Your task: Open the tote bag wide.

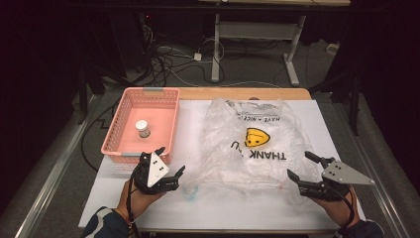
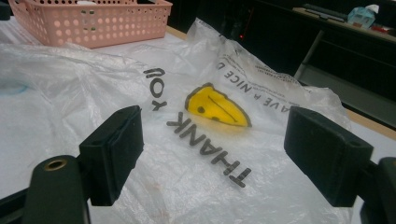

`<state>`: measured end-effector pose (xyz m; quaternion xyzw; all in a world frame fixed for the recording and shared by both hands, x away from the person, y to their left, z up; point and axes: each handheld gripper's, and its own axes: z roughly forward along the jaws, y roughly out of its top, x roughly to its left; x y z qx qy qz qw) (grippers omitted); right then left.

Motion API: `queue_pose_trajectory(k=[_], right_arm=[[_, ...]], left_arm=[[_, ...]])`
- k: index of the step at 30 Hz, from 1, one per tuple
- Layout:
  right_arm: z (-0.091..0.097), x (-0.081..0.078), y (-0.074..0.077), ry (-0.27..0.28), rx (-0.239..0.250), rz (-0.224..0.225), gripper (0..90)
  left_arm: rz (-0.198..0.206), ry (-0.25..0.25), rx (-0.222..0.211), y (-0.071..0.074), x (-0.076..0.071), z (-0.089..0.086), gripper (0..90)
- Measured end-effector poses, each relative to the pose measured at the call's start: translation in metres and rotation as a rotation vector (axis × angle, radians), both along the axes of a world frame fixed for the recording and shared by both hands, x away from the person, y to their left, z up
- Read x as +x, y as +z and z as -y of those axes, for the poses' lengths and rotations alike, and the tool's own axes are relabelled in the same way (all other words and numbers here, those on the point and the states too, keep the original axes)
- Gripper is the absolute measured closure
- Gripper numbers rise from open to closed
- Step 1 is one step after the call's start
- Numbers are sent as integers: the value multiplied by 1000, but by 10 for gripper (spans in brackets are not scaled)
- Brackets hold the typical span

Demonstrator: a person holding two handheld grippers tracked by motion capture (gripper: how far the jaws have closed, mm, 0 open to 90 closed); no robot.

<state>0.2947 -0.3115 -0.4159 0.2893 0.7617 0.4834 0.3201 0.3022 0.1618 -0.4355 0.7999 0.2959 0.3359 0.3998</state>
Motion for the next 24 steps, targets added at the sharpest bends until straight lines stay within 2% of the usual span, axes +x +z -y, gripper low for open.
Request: queue_pose_trajectory(k=[3,6,8,9,11,14,15,17,18,19,20,21,22,24], right_arm=[[2,0,0,2,-17,-1,217],[2,0,0,12,-12,-10,250],[-1,1,1,48,-18,-34,292],[-1,1,1,48,-18,-34,292],[-5,5,-1,66,-49,-50,291],[-5,9,-2,68,-56,-62,293],[-4,10,-3,55,-63,-65,297],[3,15,-5,-8,-89,-65,327],[6,18,-5,-38,-98,-68,339],[11,20,-5,-61,-100,-65,356],[11,20,-5,-61,-100,-65,356],[20,28,-2,-122,-93,-69,359],[25,34,0,-146,-86,-69,363],[34,48,2,-181,-70,-100,366]], left_arm=[[-15,-8,-16,0,2,-1,163],[-27,-58,-6,0,0,-4,162],[-30,-99,-3,0,-2,-5,161],[-30,-104,-3,0,-3,-5,161],[-45,-97,-9,-1,-1,-6,162],[-63,-90,-26,-1,-1,-8,162],[-68,-92,-33,0,-2,-8,162],[-69,-95,-45,2,-5,-6,162],[-80,-119,-62,4,-8,-2,162],[-80,-119,-62,4,-8,-2,164],[-88,-139,-57,5,-10,1,164],[-103,-171,-56,4,-12,4,177],[-103,-189,-40,4,-13,8,197],[-139,-233,4,0,-16,19,225]])
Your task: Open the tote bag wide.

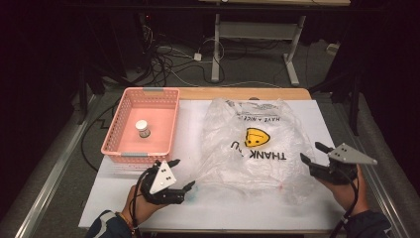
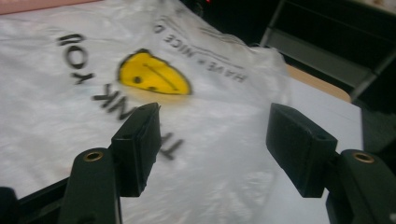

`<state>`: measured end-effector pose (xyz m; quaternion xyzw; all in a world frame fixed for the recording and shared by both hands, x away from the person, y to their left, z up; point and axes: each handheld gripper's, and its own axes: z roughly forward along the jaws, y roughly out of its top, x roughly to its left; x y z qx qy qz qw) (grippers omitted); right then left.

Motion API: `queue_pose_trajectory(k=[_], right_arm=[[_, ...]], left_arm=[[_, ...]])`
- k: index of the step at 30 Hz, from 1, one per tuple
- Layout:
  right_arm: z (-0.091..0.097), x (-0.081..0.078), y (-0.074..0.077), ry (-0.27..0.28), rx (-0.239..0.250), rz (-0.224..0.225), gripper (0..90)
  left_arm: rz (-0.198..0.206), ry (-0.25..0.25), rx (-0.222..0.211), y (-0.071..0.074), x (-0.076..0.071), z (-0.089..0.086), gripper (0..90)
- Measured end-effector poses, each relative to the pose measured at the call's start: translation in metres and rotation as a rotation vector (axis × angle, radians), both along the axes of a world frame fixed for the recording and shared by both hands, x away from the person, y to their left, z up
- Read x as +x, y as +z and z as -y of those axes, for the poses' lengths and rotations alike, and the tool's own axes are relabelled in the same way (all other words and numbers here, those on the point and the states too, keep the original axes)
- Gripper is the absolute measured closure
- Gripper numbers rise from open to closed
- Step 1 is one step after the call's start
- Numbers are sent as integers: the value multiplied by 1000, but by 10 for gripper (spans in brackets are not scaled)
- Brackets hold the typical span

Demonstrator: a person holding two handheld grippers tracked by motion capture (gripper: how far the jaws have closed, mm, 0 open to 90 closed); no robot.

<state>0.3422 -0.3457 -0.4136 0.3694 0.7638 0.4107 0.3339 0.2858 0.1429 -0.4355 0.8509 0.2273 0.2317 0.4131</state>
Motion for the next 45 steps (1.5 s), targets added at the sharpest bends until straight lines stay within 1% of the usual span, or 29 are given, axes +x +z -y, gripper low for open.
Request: queue_pose_trajectory(k=[1,2,4,5,6,7,10,12,14,16,17,18,21,22,23,25,26,27,28,29,32,33,34,36,39,40,41,42,45], right_arm=[[3,8,1,-17,3,-28,366],[6,16,1,-37,-4,-37,370],[8,31,0,-50,-11,-61,383],[10,43,-2,-67,-21,-74,393],[11,53,-5,-77,-20,-84,402],[12,64,-8,-85,-11,-104,410],[14,93,-20,-146,-18,-131,439],[15,108,-27,-166,1,-163,458],[16,120,-34,-188,10,-186,483],[19,125,-36,-196,33,-181,498],[19,126,-36,-199,34,-180,497],[19,126,-36,-199,34,-180,497],[20,133,-33,-191,14,-172,513],[20,137,-31,-192,8,-169,513],[19,140,-29,-189,7,-169,511],[16,150,-28,-186,-4,-188,503],[14,154,-29,-187,-18,-198,502],[14,154,-29,-187,-18,-198,502],[9,163,-30,-183,-43,-215,506],[6,166,-31,-195,-51,-217,520],[5,173,-33,-204,-50,-247,560],[3,178,-35,-204,-54,-274,657],[3,180,-37,-207,-53,-277,702],[3,181,-38,-223,-76,-281,808],[3,182,-39,-244,-96,-278,876],[6,181,-38,-282,-87,-262,900],[6,181,-38,-282,-87,-262,900],[13,177,-36,-348,-61,-258,900],[27,168,-34,-452,-16,-259,900]], left_arm=[[-14,-12,25,-2,0,5,267],[-52,-41,41,-7,1,12,299],[-69,-58,46,-9,3,15,373],[-86,-68,57,-12,5,18,424],[-126,-91,63,-16,10,22,470],[-136,-89,74,-18,12,25,505],[-155,-86,100,-22,17,29,611],[-158,-83,112,-24,20,31,651],[-152,-81,113,-24,23,30,670],[-146,-84,98,-22,23,27,669],[-142,-82,88,-21,23,25,665],[-142,-82,88,-21,23,25,613],[-76,-54,46,-14,18,15,375],[-76,-54,46,-14,18,15,335],[-28,-39,32,-9,14,8,302],[-8,-26,29,-6,12,5,195],[16,-10,16,-3,8,-5,196],[16,-10,16,-3,8,-5,195],[37,13,6,0,6,-16,195],[37,13,6,0,6,-16,195],[48,53,-14,3,4,-34,195],[52,86,-26,3,4,-45,195],[52,86,-26,3,4,-45,195],[50,133,-24,1,2,-59,195],[43,158,-30,0,2,-67,195],[43,174,-33,-1,2,-70,195],[37,186,-38,-1,2,-73,195],[41,198,-48,-1,3,-75,196],[59,228,-62,0,4,-79,199]])
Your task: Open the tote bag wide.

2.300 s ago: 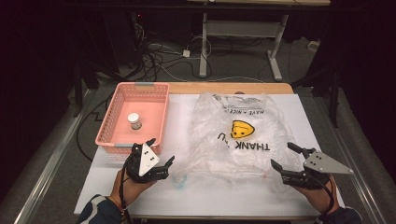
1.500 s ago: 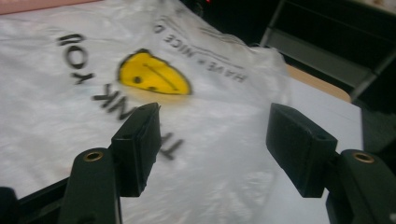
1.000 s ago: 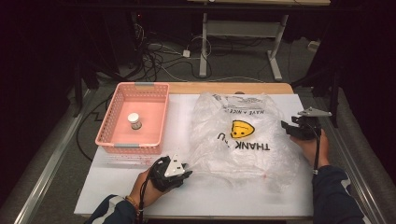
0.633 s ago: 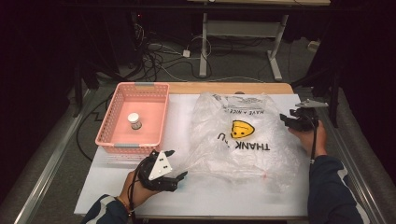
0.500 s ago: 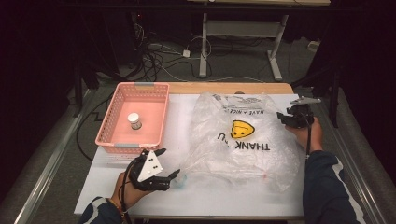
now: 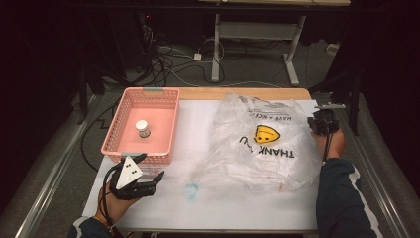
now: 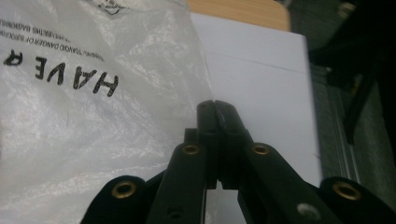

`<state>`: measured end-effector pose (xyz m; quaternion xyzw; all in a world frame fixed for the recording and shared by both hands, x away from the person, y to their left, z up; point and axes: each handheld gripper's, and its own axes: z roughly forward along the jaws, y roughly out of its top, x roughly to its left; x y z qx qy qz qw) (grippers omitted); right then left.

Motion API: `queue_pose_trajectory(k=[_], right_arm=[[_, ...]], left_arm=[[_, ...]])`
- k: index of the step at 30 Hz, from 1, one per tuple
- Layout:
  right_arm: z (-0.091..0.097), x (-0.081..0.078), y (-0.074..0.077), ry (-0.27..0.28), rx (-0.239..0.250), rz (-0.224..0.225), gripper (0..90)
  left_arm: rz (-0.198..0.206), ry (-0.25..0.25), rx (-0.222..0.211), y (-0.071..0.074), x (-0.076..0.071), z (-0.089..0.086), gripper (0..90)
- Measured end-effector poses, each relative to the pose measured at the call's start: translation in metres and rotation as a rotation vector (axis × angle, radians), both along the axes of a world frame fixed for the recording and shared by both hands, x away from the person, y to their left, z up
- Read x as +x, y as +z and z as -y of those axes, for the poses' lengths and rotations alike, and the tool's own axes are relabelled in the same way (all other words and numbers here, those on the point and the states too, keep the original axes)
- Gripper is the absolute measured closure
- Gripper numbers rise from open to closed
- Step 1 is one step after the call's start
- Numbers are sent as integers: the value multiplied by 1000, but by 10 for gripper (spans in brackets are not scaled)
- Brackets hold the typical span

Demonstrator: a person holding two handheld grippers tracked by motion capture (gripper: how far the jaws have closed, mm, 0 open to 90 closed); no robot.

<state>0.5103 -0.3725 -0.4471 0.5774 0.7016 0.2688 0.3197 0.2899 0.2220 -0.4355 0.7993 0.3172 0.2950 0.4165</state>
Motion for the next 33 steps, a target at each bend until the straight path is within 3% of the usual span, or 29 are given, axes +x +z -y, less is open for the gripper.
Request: queue_pose_trajectory(k=[1,2,4,7,8,11,12,17,19,20,23,24,25,26,27,28,29,32,33], right_arm=[[0,0,0,0,0,0,900],[9,-8,3,-64,33,5,900],[16,-18,7,-92,33,15,900],[19,-31,12,-92,7,38,900],[22,-45,13,-66,53,56,900],[22,-66,10,-23,82,49,900],[22,-66,10,-23,82,49,900],[3,-109,5,126,85,5,897],[0,-116,5,142,83,9,882],[-6,-128,5,180,88,2,841],[-14,-141,12,218,56,19,710],[-14,-141,12,218,56,19,710],[-18,-149,24,228,43,79,610],[-18,-149,24,228,43,79,610],[-21,-153,31,243,34,122,589],[-30,-160,45,299,37,188,534],[-30,-160,45,299,37,188,534],[-56,-166,62,443,-30,242,499],[-78,-167,68,578,-10,241,500]], left_arm=[[4,0,-8,1,1,0,199],[6,0,-10,2,2,0,199],[14,-5,-2,2,2,1,199],[6,-22,3,1,0,4,199],[11,-26,0,2,-2,4,196],[13,-31,2,2,-3,4,196],[12,-32,6,2,-4,4,196],[10,-39,23,2,-6,6,196],[11,-44,28,2,-7,8,196],[11,-45,30,1,-8,9,196],[5,-48,32,1,-7,10,196],[1,-50,32,0,-7,10,196],[-1,-53,37,0,-7,11,196],[-2,-53,42,0,-7,11,196],[-5,-54,37,-1,-7,12,196],[-8,-55,35,-1,-6,12,196],[-8,-54,42,-1,-6,12,196],[-11,-53,41,-2,-5,13,196],[-13,-54,42,-2,-4,14,196]])
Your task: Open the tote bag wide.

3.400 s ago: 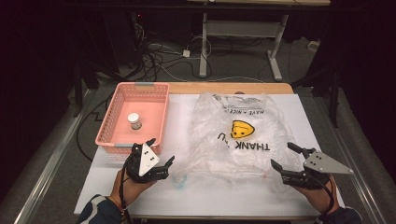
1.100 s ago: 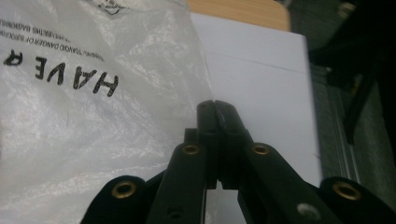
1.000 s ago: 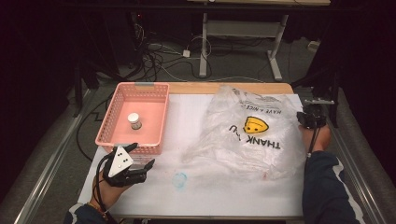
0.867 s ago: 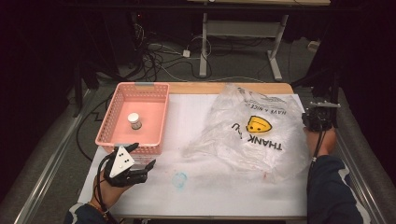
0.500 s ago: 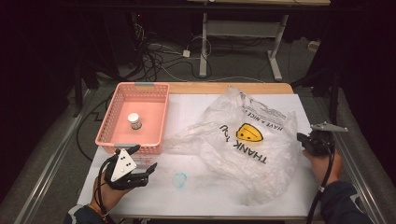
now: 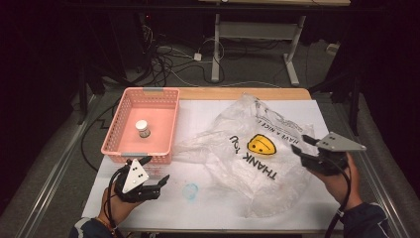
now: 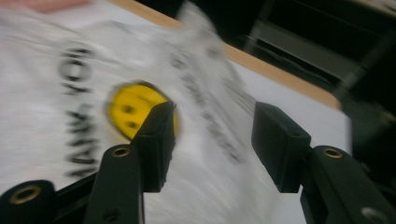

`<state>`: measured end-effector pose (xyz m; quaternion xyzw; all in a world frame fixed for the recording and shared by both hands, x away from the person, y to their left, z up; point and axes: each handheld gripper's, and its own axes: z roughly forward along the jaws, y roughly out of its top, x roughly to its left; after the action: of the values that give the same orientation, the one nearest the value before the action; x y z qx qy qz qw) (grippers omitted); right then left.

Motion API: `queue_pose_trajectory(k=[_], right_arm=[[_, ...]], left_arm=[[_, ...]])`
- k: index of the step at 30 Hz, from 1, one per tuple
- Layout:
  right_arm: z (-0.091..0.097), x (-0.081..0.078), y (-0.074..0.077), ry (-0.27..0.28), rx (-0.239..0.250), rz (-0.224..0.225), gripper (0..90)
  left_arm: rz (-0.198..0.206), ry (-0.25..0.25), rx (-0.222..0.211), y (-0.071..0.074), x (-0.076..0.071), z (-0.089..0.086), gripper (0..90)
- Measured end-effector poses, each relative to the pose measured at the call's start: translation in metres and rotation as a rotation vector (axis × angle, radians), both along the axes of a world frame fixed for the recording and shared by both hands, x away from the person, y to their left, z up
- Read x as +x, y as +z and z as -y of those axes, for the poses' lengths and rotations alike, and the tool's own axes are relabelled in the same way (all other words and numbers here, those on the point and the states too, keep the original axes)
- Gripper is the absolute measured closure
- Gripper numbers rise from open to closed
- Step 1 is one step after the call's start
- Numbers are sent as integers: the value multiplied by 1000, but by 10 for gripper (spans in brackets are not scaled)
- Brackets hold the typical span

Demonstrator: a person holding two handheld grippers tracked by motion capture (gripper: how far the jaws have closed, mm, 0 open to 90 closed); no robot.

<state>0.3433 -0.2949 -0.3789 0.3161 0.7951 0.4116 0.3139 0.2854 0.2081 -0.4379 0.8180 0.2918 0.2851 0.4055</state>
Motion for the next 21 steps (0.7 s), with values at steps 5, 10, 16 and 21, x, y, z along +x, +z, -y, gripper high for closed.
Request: queue_pose_trajectory(k=[5,10,16,21], right_arm=[[-57,8,-15,223,-17,-87,494],[-92,18,-37,327,-70,-175,489],[-134,20,-72,452,-225,-286,492],[-147,25,-83,440,-285,-300,524]], left_arm=[[-4,-10,-8,-1,1,4,196],[-22,-18,14,-5,1,10,196],[-27,-34,35,-7,2,14,197],[-39,-44,26,-7,2,15,199]])
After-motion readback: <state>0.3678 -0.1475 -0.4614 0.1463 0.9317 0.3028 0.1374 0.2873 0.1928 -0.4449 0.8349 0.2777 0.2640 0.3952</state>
